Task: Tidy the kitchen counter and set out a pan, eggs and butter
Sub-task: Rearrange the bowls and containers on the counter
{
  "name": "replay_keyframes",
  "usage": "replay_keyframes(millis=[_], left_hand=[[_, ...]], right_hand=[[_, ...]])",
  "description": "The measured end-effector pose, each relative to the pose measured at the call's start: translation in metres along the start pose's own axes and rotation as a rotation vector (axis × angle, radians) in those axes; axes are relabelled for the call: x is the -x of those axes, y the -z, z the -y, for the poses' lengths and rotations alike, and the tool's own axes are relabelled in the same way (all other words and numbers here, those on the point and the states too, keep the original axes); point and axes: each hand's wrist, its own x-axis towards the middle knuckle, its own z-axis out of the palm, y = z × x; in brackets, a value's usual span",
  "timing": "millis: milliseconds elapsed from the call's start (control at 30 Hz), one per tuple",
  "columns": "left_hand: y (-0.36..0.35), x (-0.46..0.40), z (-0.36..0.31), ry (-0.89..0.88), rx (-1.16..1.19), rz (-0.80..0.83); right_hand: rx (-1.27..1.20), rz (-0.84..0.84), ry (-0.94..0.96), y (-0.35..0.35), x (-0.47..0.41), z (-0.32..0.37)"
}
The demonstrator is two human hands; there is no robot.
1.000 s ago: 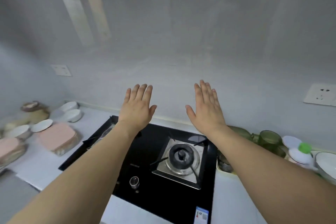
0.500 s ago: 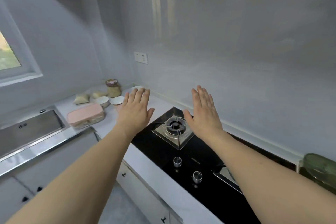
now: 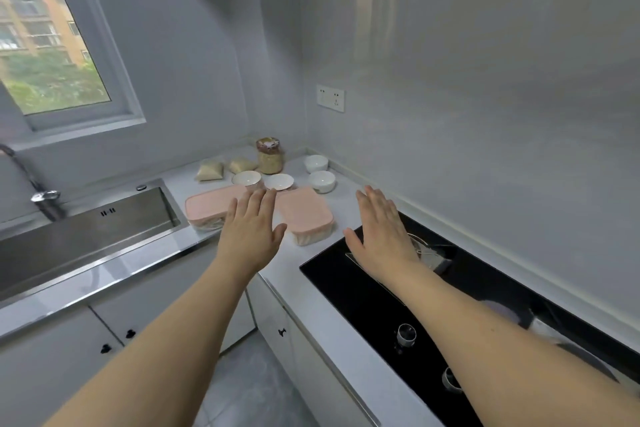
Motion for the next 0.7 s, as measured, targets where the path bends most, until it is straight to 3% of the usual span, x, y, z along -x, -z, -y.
replay_keyframes(millis=[367, 700], left_hand=[[-0.059, -0.106, 0.08, 0.045, -0.083, 0.093], [-0.112, -0.19, 0.099, -0.03, -0.127, 0.204]], right_hand=[[-0.117, 0.041, 0.005, -0.077, -0.14, -0.007], [-0.191, 0.108, 0.001, -0.129, -0.234, -0.025]])
